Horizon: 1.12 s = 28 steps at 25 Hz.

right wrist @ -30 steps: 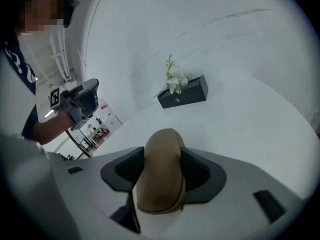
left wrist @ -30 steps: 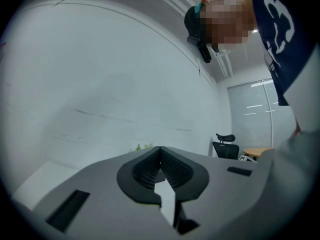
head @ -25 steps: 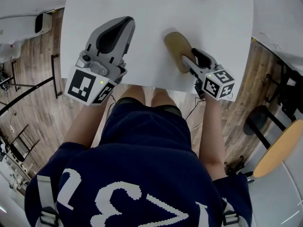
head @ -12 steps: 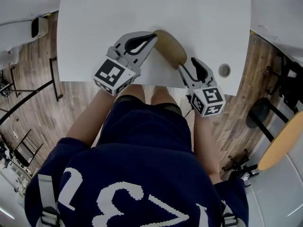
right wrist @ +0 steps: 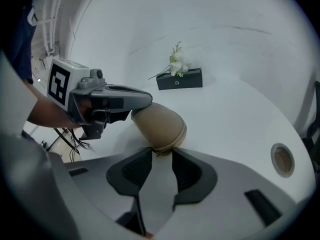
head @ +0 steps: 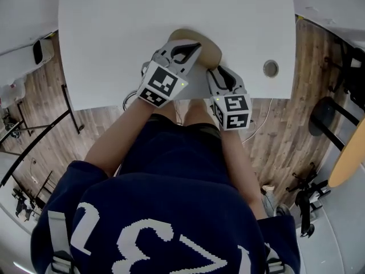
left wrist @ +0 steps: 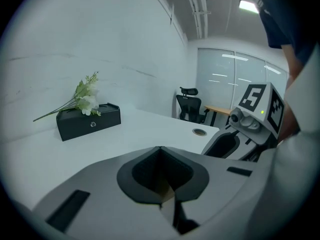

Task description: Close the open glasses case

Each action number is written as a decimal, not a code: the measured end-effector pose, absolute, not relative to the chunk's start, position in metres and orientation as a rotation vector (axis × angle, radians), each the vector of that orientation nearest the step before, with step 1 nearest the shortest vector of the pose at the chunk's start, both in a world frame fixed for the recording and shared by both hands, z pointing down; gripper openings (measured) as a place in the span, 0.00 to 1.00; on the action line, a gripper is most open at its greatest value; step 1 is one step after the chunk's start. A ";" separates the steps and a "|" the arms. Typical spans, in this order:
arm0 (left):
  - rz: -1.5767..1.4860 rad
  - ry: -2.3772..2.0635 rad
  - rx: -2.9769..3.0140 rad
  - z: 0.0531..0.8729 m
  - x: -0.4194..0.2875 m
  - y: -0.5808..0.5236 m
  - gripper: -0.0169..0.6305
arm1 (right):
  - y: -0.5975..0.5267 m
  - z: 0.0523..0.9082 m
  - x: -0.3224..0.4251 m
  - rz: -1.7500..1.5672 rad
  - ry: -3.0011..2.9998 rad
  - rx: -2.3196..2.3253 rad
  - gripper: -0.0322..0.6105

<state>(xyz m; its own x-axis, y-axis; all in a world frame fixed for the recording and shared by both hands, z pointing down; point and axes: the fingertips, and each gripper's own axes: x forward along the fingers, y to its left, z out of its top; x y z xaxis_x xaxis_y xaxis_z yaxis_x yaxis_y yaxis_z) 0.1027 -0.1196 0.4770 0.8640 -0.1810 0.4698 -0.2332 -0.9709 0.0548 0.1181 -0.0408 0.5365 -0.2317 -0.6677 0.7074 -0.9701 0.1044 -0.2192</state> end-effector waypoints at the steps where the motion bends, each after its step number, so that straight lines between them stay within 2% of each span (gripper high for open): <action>1: 0.713 -0.335 2.932 0.478 0.105 -0.120 0.05 | -0.041 0.537 0.119 0.907 -1.953 1.587 0.26; 6: 0.687 -0.373 2.954 0.477 0.106 -0.118 0.05 | -0.036 0.537 0.119 0.831 -1.907 1.579 0.20; 10: 0.673 -0.398 2.952 0.478 0.110 -0.119 0.05 | -0.032 0.542 0.120 0.848 -1.898 1.625 0.10; 16: 0.645 -0.407 3.019 0.476 0.106 -0.114 0.05 | -0.026 0.541 0.122 0.889 -1.987 1.591 0.08; 28: 0.681 -0.445 3.005 0.479 0.112 -0.117 0.05 | -0.051 0.541 0.166 0.759 -1.951 1.434 0.08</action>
<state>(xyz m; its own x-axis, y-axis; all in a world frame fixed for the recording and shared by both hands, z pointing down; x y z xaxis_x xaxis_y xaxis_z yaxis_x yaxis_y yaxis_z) 0.1122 -0.1167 0.4791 0.8635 -0.2696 0.4262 -0.2822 -0.9587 -0.0347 0.1656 -0.0513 0.5411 -0.2409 -0.6220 0.7451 -0.9620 0.2547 -0.0984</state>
